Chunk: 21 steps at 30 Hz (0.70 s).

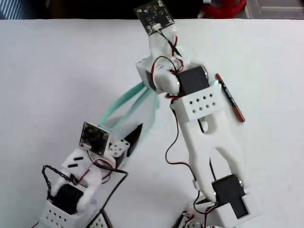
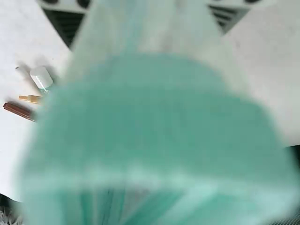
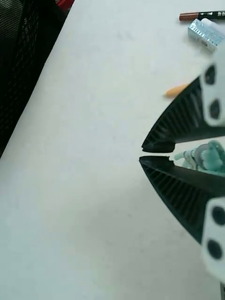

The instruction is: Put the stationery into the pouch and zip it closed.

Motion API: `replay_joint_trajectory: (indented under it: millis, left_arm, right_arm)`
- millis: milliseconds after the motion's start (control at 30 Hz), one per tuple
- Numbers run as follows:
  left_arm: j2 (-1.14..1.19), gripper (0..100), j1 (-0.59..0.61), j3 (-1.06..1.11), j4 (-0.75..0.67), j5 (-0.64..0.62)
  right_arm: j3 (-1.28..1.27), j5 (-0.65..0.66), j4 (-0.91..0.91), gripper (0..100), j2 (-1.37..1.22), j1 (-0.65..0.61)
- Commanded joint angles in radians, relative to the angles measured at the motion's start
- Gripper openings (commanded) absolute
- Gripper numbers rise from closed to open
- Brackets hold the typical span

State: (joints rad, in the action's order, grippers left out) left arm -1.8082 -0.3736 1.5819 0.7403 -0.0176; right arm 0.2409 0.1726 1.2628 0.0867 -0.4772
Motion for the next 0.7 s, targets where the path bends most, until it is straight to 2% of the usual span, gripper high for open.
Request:
replay_joint_trajectory:
  millis: [0, 133, 200, 300, 400, 567, 667]
  left_arm:
    - [-0.016, 10, 0.010, -0.048, 0.003, -0.008]
    - [-0.016, 10, 0.010, -0.049, 0.003, -0.008]
    - [-0.016, 10, 0.010, -0.048, 0.003, -0.008]
    - [-0.016, 10, 0.010, -0.048, 0.005, -0.008]
    - [-0.016, 10, 0.010, -0.040, 0.003, -0.008]
    - [-0.016, 10, 0.010, -0.038, 0.003, -0.008]
    - [-0.016, 10, 0.010, -0.040, 0.002, -0.008]
  right_arm:
    - [0.003, 0.015, 0.019, 2.0, 0.025, -0.042]
    - [0.009, 0.011, 0.016, 2.2, 0.036, -0.041]
    - [0.017, -0.046, 0.015, 4.6, 0.039, -0.021]
    - [0.058, -0.132, 0.015, 18.6, 0.074, 0.044]
    - [0.121, -0.141, 0.019, 32.3, 0.147, 0.133]
    - [0.137, -0.043, 0.045, 27.2, 0.302, 0.300]
    - [0.021, -0.011, 0.101, 22.8, 0.317, 0.375]
